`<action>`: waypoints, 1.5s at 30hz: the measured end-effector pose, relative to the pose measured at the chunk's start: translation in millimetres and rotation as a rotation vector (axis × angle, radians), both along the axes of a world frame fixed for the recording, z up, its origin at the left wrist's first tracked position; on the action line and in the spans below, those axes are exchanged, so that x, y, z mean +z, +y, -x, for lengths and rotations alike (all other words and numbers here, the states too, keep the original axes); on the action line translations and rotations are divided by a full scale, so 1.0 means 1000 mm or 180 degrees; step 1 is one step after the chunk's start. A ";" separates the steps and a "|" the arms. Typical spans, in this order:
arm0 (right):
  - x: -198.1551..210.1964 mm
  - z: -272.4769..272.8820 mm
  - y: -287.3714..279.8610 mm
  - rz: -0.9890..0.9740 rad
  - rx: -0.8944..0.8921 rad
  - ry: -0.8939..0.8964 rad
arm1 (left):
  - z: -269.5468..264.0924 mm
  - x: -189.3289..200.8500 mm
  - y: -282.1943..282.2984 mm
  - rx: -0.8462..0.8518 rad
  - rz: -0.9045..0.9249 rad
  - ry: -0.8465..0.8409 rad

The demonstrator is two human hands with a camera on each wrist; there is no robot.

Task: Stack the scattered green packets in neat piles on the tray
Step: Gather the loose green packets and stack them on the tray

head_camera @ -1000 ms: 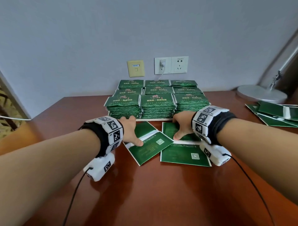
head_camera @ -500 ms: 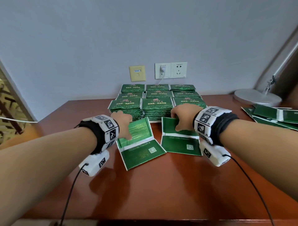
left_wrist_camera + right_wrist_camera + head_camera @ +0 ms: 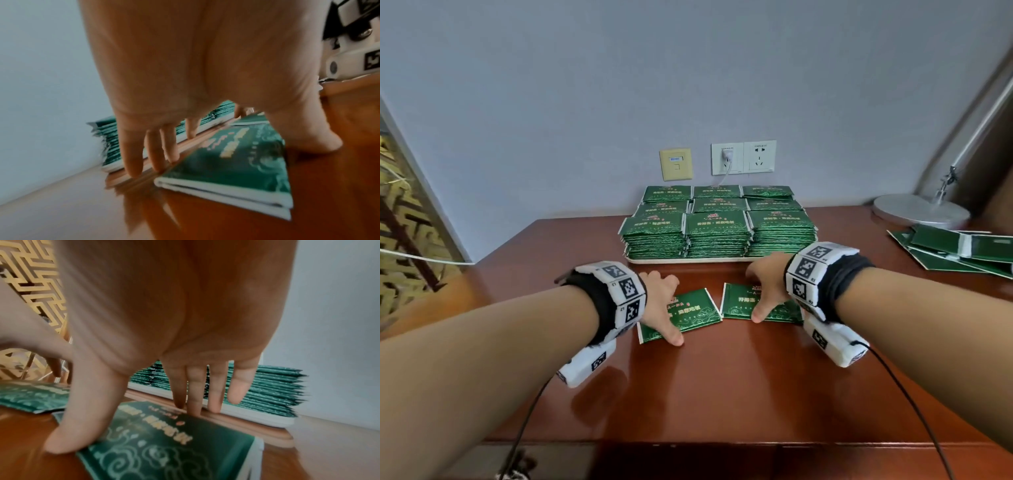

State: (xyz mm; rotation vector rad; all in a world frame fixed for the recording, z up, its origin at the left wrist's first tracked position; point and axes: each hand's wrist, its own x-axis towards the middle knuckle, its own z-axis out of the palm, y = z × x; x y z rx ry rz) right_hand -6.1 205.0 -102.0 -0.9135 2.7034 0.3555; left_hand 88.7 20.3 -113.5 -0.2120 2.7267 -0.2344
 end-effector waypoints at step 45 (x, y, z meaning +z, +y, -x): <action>0.086 0.204 -0.021 0.0103 -0.0245 0.0505 | 0.206 0.089 -0.110 0.0044 -0.0401 0.0564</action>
